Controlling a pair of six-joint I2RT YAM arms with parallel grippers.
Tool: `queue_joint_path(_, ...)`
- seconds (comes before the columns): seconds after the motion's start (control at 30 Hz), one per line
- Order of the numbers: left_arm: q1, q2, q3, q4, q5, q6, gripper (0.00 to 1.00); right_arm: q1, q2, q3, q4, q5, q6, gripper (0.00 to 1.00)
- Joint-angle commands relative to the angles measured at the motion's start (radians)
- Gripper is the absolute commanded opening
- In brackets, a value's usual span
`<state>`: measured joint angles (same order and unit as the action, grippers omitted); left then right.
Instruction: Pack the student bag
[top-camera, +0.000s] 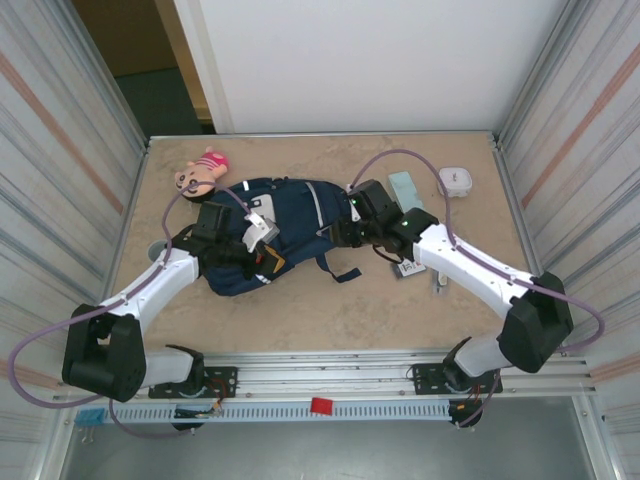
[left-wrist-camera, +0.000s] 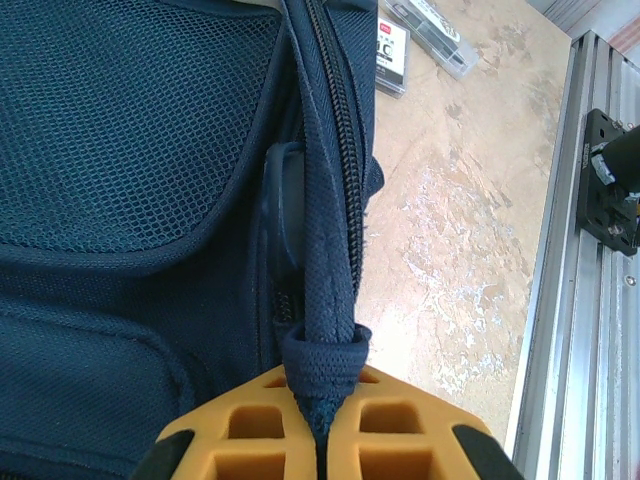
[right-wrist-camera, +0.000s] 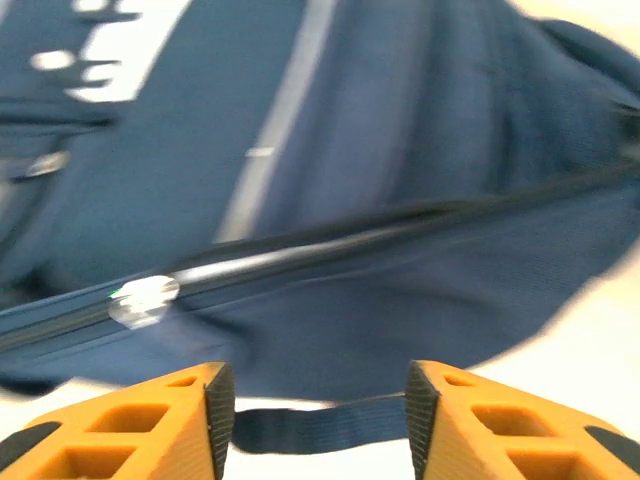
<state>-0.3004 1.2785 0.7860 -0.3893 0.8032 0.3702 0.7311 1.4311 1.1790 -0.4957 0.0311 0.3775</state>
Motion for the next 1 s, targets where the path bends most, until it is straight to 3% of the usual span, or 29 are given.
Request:
queue_joint_path(0.0,0.006,-0.043,0.020,0.030,0.096,0.016,0.00,0.025,0.034,0.047,0.014,-0.104,-0.156,0.53)
queue_joint_path(0.3,0.006,-0.051,0.019,0.031,0.099,0.018,0.00,0.055,0.198,0.156,-0.035,-0.056,-0.262,0.53)
queue_joint_path(0.37,0.006,-0.051,0.019,0.033,0.099,0.019,0.00,0.050,0.223,0.164,-0.034,-0.048,-0.274,0.48)
queue_joint_path(0.53,0.006,-0.051,0.019,0.029,0.090,0.024,0.00,0.043,0.228,0.184,-0.065,0.007,-0.281,0.21)
queue_joint_path(0.63,0.007,-0.051,0.018,0.027,0.084,0.027,0.00,0.028,0.202,0.178,-0.078,0.031,-0.265,0.12)
queue_joint_path(0.97,0.006,-0.060,0.019,0.013,0.068,0.042,0.00,-0.114,0.167,0.132,-0.130,0.045,-0.188,0.04)
